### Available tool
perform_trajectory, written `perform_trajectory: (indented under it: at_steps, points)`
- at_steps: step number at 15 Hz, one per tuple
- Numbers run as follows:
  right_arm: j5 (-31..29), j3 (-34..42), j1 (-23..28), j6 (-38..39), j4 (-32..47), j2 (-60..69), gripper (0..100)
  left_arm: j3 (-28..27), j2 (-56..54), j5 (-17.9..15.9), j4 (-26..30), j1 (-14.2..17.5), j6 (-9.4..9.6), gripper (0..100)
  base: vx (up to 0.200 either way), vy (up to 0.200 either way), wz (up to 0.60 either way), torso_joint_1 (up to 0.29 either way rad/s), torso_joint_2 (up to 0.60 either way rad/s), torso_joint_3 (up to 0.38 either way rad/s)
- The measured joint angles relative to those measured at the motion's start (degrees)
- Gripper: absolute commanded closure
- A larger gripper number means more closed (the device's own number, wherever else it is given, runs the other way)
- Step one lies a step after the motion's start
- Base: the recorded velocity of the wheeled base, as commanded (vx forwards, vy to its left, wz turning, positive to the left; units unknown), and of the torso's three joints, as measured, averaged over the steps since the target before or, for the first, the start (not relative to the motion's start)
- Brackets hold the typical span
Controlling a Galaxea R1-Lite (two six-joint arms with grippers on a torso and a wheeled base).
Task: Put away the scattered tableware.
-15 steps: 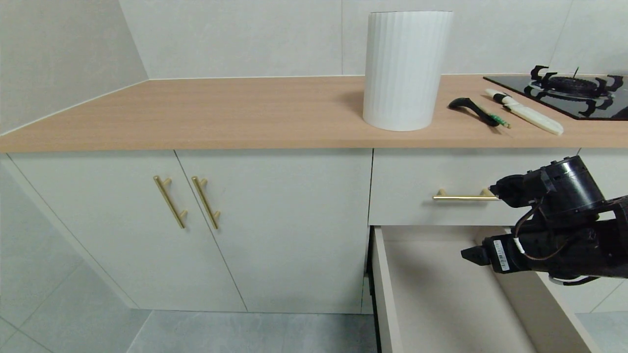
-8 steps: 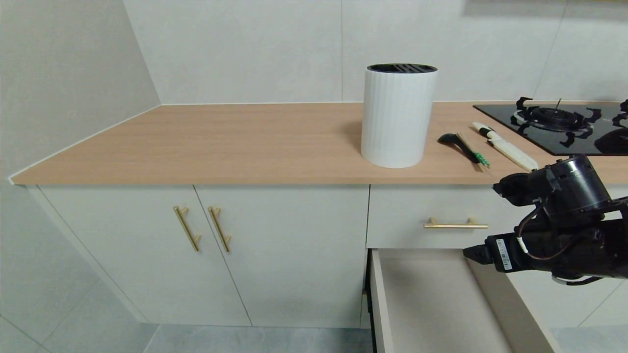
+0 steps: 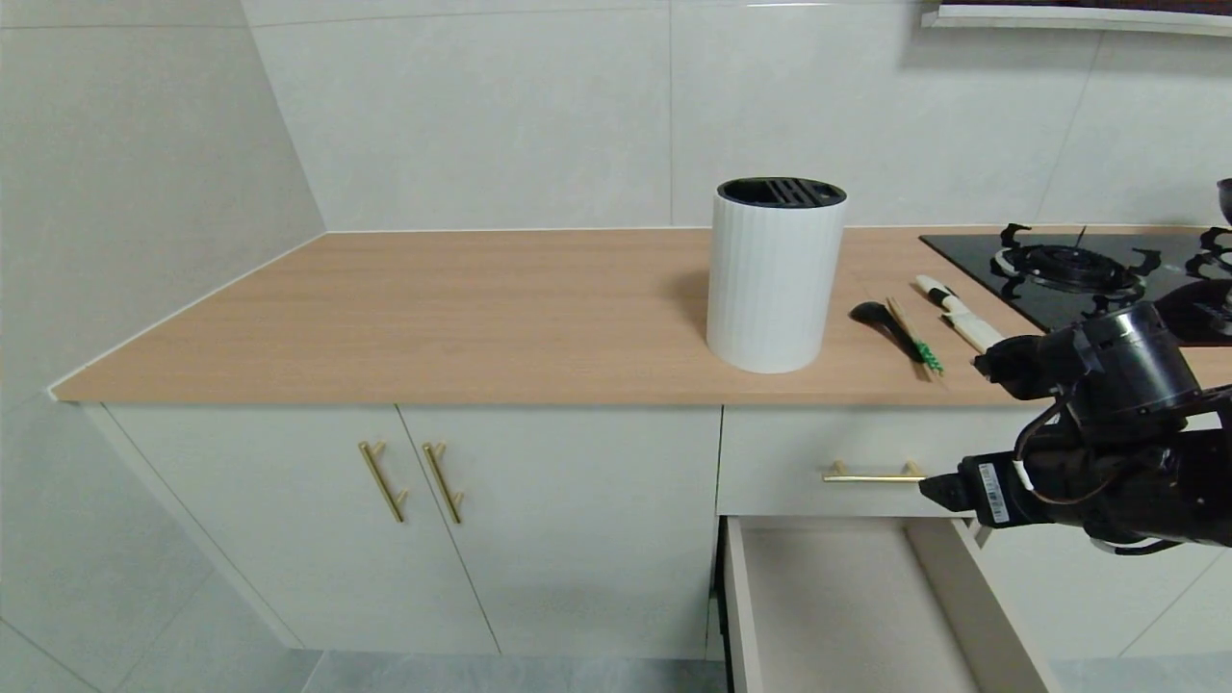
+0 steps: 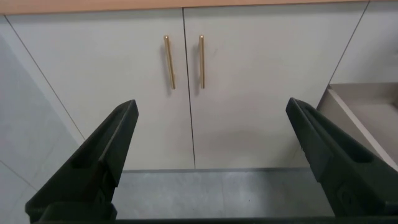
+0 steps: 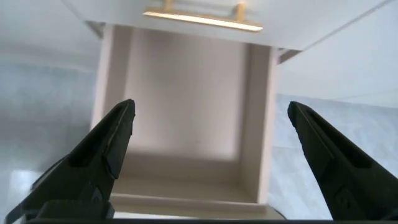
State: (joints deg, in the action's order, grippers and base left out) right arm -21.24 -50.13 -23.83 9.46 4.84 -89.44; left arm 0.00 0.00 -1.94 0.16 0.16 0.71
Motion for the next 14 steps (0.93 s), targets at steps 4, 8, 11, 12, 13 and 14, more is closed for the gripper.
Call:
perform_trajectory:
  at_steps: [4,8,11,12,13,14]
  points:
    - [-0.84,-4.74,0.13,-0.11,-5.0,-1.16,0,0.0,0.0,0.0,0.0,0.0,-0.02,0,0.0,0.0,0.0,0.0,0.0,0.0]
    - [-0.79,-14.25,2.78,2.44,-5.88,-6.14,0,0.0,0.0,0.0,0.0,0.0,-0.02,0,0.0,0.0,0.0,0.0,0.0,0.0]
    - [-0.74,-18.72,5.07,5.14,-6.47,-10.01,0,0.0,0.0,0.02,0.0,0.0,-0.02,0,0.0,0.0,0.0,0.0,0.0,0.0]
    - [-0.73,-19.64,6.06,5.45,-6.75,-11.25,0,0.0,0.0,0.02,0.0,0.0,0.0,0,0.0,0.0,0.0,0.0,0.0,0.0]
    - [-0.74,-20.21,6.91,5.8,-7.16,-12.48,0,0.0,0.0,0.02,0.0,0.0,-0.02,0,0.0,0.0,0.0,0.0,0.0,0.0]
    - [-0.74,-20.65,7.72,6.17,-8.06,-13.75,0,0.0,0.0,0.0,0.0,0.0,0.0,0,0.0,0.0,0.0,0.0,0.0,0.0]
